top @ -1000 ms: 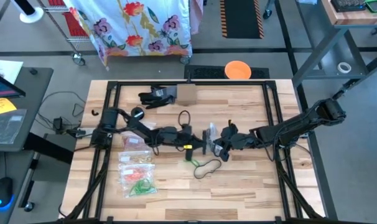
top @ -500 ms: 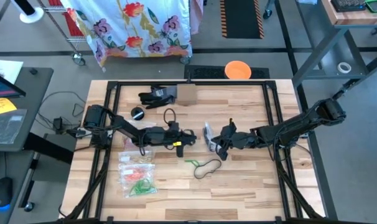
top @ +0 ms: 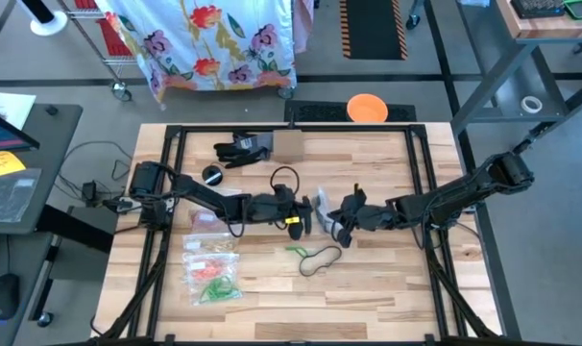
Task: Sort rubber bands
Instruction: Put the black rubber band into the transparent zip bag
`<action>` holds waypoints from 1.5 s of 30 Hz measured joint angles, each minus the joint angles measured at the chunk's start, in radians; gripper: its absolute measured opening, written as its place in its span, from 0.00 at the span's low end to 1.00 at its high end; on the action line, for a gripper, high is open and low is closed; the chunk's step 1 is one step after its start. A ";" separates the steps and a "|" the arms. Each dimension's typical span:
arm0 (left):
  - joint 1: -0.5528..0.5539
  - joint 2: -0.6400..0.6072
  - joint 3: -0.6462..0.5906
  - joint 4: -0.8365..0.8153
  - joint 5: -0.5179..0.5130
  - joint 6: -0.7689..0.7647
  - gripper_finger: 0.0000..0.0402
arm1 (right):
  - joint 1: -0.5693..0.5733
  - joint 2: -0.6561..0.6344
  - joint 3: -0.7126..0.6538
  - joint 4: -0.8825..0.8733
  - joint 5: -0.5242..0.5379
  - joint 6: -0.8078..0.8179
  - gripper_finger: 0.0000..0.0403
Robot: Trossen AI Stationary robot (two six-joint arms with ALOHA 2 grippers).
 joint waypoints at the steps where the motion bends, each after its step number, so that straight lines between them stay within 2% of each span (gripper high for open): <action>1: 0.000 0.000 0.000 0.010 0.001 0.001 0.11 | 0.000 0.000 0.000 -0.007 0.000 -0.002 0.01; 4: 0.000 -0.002 0.000 0.032 0.024 0.038 0.07 | 0.000 0.000 0.000 -0.044 0.000 -0.010 0.00; 8: -0.002 -0.002 0.006 0.086 0.171 0.197 0.03 | 0.004 0.000 0.000 -0.078 0.000 -0.041 0.00; 12: -0.017 -0.002 0.017 0.075 0.170 0.295 0.03 | 0.004 0.000 0.000 -0.079 0.000 -0.043 0.00; 15: -0.028 -0.002 0.022 0.076 0.138 0.330 0.08 | 0.003 0.000 0.000 -0.082 0.000 -0.043 0.00; 19: -0.042 -0.002 0.022 0.065 0.137 0.315 0.23 | 0.003 0.000 0.000 -0.082 -0.002 -0.043 0.00; 21: -0.046 -0.002 0.022 -0.001 0.215 0.189 0.31 | 0.003 0.000 0.000 -0.082 -0.002 -0.043 0.00; 24: -0.028 -0.019 0.023 -0.193 0.493 0.073 0.39 | 0.003 0.000 0.000 -0.083 -0.003 -0.043 0.00; 26: -0.026 -0.022 0.040 -0.343 0.575 0.017 0.41 | 0.003 0.000 0.000 -0.083 -0.004 -0.043 0.00; 28: -0.026 -0.024 0.066 -0.529 0.586 0.013 0.42 | 0.003 0.000 0.000 -0.082 -0.011 -0.043 0.00; 31: -0.034 -0.025 0.131 -0.776 0.498 0.066 0.41 | 0.003 0.000 0.000 -0.082 -0.011 -0.043 0.00; 35: -0.063 -0.026 0.234 -0.972 0.282 0.185 0.39 | 0.003 0.000 0.000 -0.078 -0.012 -0.043 0.00; 38: -0.096 -0.029 0.318 -0.969 0.077 0.307 0.38 | 0.003 0.000 0.000 -0.074 -0.012 -0.043 0.00; 41: -0.131 -0.033 0.388 -0.936 -0.116 0.497 0.37 | 0.003 0.000 0.000 -0.074 -0.012 -0.043 0.00; 43: -0.149 -0.034 0.407 -0.848 -0.179 0.672 0.37 | 0.003 0.000 0.000 -0.074 -0.012 -0.043 0.00; 45: -0.154 -0.034 0.407 -0.758 -0.181 0.853 0.37 | 0.003 0.000 0.000 -0.073 -0.020 -0.043 0.00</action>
